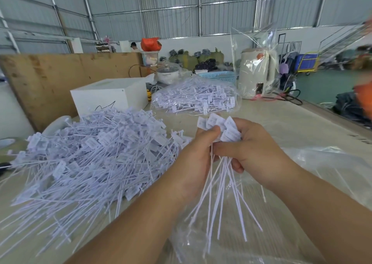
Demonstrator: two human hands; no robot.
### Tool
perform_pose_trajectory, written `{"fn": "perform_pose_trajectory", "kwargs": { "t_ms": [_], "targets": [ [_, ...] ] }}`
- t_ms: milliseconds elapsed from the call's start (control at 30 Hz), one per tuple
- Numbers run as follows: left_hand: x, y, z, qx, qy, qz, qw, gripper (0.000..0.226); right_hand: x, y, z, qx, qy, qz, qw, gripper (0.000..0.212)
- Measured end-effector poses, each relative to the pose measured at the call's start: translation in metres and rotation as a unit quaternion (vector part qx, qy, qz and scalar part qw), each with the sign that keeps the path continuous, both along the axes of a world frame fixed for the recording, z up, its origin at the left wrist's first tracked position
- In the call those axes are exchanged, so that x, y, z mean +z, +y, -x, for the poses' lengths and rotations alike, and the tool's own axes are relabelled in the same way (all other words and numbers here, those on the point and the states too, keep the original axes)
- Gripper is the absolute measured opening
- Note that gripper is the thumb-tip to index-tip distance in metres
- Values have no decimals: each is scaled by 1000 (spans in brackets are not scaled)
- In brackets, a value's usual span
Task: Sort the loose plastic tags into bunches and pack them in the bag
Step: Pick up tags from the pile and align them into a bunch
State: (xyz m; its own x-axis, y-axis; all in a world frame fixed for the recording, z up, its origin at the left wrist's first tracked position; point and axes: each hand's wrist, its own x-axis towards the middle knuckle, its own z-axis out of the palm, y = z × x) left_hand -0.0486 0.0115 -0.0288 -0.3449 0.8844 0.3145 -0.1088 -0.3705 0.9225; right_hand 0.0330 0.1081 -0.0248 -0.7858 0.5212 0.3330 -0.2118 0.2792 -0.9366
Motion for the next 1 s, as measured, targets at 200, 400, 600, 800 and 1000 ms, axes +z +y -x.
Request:
{"fn": "perform_pose_trajectory", "kwargs": {
  "t_ms": [200, 400, 600, 800, 1000],
  "targets": [
    [1, -2, 1, 31, 42, 27, 998, 61, -1, -1, 3, 68, 26, 47, 996, 18],
    [-7, 1, 1, 79, 113, 74, 988, 43, -4, -8, 4, 32, 40, 8, 999, 16],
    [-8, -6, 10, -49, 107, 134, 984, 49, -2, 2, 4, -82, 74, 8, 994, 24],
    [5, -10, 5, 73, 121, 123, 982, 20, 4, 2, -2, -39, 130, 111, 984, 57],
    [25, -17, 35, 224, -62, 28, 972, 20, 7, -7, -8, -80, 82, -111, 987, 18]
  ]
}}
